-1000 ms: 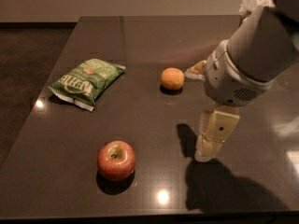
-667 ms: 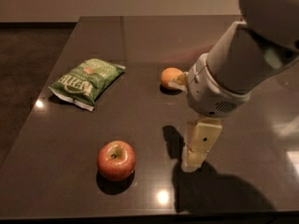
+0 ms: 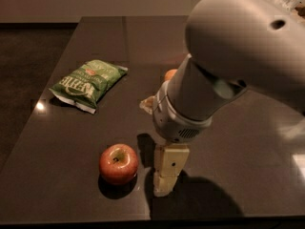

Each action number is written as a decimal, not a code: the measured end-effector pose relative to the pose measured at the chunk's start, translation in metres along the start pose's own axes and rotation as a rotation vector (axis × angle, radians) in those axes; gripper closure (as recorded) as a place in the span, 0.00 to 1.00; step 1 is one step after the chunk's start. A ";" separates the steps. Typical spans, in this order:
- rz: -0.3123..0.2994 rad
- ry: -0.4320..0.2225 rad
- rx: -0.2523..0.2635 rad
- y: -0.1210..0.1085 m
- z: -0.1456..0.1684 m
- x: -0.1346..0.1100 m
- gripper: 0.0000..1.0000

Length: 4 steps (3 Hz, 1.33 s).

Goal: Move apple near green jalapeno chip bag

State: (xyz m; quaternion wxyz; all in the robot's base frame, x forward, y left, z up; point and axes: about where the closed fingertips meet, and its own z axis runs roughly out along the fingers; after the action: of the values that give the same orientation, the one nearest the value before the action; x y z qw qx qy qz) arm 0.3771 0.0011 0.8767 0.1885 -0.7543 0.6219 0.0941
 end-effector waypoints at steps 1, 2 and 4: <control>-0.022 -0.012 -0.029 0.007 0.017 -0.015 0.00; -0.031 -0.032 -0.050 0.012 0.030 -0.030 0.00; -0.035 -0.061 -0.073 0.015 0.039 -0.049 0.19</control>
Offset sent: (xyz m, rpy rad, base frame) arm -0.0210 0.0565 -0.0308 0.0369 0.0696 0.0727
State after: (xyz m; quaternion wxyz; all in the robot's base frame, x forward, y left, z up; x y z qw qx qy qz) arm 0.3558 0.0584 0.8568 0.1814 -0.7682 0.5986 0.1364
